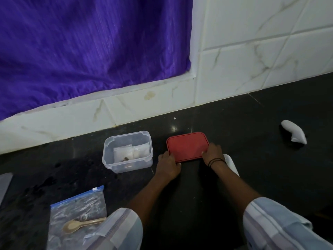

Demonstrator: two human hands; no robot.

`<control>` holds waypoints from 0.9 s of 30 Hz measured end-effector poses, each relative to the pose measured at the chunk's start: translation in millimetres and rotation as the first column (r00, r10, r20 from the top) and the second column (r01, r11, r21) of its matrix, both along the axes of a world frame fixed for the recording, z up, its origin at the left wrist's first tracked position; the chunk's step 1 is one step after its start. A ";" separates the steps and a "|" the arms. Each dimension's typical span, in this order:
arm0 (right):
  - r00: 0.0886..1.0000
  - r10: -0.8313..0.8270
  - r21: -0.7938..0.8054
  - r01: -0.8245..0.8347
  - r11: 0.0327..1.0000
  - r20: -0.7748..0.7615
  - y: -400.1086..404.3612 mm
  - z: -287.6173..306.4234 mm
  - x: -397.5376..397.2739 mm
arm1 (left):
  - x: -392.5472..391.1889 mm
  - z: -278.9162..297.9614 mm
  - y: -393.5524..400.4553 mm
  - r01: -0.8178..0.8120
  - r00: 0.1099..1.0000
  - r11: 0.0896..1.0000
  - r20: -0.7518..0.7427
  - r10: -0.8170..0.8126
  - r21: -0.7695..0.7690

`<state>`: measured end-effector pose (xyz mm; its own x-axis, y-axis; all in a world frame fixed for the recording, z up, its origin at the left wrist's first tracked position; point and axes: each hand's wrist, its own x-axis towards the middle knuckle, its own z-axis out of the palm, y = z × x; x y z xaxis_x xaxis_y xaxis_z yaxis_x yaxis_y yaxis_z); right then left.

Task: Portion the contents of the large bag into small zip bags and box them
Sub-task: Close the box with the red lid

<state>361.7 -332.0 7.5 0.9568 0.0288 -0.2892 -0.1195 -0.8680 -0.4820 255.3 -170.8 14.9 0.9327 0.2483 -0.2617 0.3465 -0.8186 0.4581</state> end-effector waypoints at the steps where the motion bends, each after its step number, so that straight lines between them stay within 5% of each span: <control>1: 1.000 -0.019 0.015 0.018 1.000 0.010 -0.5 1.7 -0.6 | 0.9 -0.2 0.1 -0.009 1.000 1.000 -0.003 0.009 -0.009; 6: 0.979 -0.121 0.230 0.081 0.970 0.162 -0.9 26.6 -6.6 | 3.7 11.5 2.7 -0.194 0.981 0.959 -0.015 0.196 -0.206; 11: 0.952 -0.159 0.566 -0.019 0.825 0.262 29.5 91.2 -35.9 | 4.1 44.4 5.0 -0.257 0.948 0.731 -0.016 0.319 -0.632; 14: 0.860 0.033 0.400 -0.270 0.876 0.510 59.4 120.0 -62.0 | 0.5 75.7 8.1 -0.191 0.915 0.423 -0.006 0.403 -0.886; 16: 0.772 0.189 0.254 -0.413 0.875 0.607 80.1 129.2 -82.3 | -6.0 99.6 17.9 -0.120 0.879 0.313 0.046 0.475 -0.942; 21: 0.634 0.441 0.160 -0.667 0.728 0.635 122.1 128.2 -110.3 | -30.0 119.6 74.8 -0.118 0.733 0.366 0.168 0.660 -0.923; 23: 0.596 0.361 0.099 -0.600 0.794 0.717 132.8 118.1 -108.1 | -40.6 117.3 99.6 -0.200 0.648 0.397 0.182 0.739 -0.896; 27: 0.767 0.330 0.042 -0.420 0.907 0.550 149.4 102.5 -93.4 | -57.9 101.3 145.3 -0.303 0.578 0.483 0.245 0.778 -0.822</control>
<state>268.3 -182.6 110.0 0.8623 0.4178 0.2862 0.5063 -0.6998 -0.5039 197.4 -25.5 116.3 0.6626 0.7407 -0.1106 0.1011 0.0579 0.9932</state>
